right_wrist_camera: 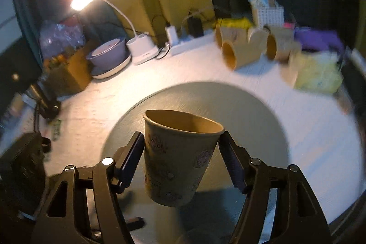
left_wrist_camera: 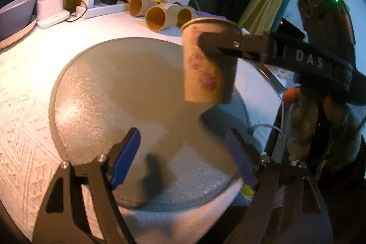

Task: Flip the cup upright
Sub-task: 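Grasp the cup with the right gripper while the left gripper releases it, then lower the cup upright onto the mat and open the right gripper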

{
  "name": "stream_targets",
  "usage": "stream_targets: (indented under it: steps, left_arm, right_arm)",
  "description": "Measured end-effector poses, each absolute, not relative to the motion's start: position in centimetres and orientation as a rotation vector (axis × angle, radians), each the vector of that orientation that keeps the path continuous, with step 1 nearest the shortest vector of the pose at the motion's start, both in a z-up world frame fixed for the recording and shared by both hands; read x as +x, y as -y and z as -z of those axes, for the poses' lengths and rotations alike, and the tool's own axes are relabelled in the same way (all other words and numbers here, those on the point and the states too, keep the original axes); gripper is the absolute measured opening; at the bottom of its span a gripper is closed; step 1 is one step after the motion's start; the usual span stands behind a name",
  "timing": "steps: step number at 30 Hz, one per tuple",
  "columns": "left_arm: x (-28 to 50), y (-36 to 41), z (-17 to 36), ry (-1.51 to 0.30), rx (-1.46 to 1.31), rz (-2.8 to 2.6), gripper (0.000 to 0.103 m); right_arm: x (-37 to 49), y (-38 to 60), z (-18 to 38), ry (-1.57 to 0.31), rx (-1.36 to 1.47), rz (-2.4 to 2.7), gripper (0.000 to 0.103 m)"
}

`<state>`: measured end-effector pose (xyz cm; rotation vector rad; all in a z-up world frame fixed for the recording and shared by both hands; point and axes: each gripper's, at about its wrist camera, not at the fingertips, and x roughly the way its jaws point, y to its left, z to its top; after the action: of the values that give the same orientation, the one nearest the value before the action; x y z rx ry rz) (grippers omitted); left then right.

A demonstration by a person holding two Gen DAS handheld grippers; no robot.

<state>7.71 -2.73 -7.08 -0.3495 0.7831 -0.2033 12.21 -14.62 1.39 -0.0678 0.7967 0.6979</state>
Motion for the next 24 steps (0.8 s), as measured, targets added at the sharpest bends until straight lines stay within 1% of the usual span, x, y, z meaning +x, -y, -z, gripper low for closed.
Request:
stream_targets:
  steps: [10, 24]
  left_arm:
    - [9.9, -0.5, 7.4, -0.805, -0.446, 0.125, 0.079]
    - [11.2, -2.4, 8.1, -0.801, -0.523, 0.084, 0.079]
  right_arm:
    - [13.9, 13.7, -0.4, -0.665, -0.192, -0.634, 0.071]
    - [14.2, 13.0, 1.0, -0.609, -0.246, -0.627, 0.071]
